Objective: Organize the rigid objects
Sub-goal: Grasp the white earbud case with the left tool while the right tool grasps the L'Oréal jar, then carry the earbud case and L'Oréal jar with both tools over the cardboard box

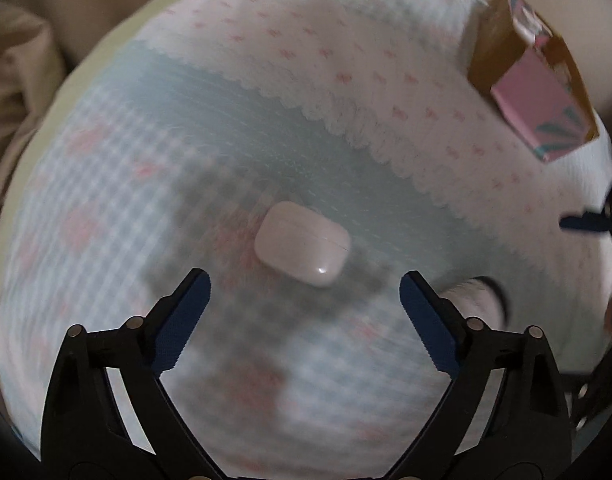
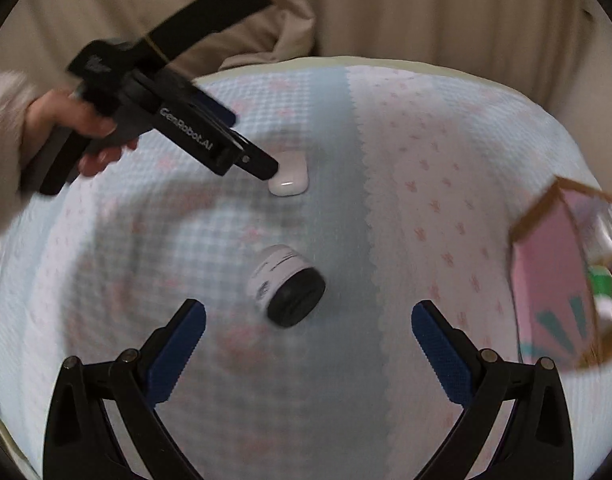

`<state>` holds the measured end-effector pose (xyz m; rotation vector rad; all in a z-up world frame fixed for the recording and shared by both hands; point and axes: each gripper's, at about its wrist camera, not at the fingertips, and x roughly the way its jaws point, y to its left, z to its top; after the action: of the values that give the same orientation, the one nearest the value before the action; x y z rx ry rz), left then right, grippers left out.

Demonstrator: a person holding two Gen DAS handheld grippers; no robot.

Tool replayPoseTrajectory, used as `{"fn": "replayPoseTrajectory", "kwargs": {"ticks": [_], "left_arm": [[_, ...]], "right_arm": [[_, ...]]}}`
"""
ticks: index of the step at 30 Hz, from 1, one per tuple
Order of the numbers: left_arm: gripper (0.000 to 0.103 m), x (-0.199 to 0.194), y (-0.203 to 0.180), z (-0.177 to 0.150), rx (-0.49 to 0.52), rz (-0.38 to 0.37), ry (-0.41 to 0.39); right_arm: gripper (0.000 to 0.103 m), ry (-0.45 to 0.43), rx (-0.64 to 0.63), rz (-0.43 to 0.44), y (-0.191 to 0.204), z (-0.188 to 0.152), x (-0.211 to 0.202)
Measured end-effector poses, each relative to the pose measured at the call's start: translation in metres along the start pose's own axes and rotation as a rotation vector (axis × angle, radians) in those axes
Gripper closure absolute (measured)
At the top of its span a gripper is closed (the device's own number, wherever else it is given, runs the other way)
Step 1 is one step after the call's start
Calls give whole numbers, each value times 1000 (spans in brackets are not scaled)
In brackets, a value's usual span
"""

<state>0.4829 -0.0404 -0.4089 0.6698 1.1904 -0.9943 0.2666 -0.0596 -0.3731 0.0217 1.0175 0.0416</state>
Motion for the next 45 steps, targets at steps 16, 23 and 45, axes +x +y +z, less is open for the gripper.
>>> {"fn": "replayPoseTrajectory", "kwargs": {"ticks": [16, 23, 45], "left_arm": [[44, 42, -9, 6, 232, -5, -9], [44, 35, -5, 0, 223, 4, -12], [44, -116, -96, -12, -48, 67, -161]], "right_arm": [[40, 79, -420, 203, 18, 16, 81], [47, 101, -439, 203, 28, 17, 85], [48, 18, -138, 157, -8, 14, -53]]}}
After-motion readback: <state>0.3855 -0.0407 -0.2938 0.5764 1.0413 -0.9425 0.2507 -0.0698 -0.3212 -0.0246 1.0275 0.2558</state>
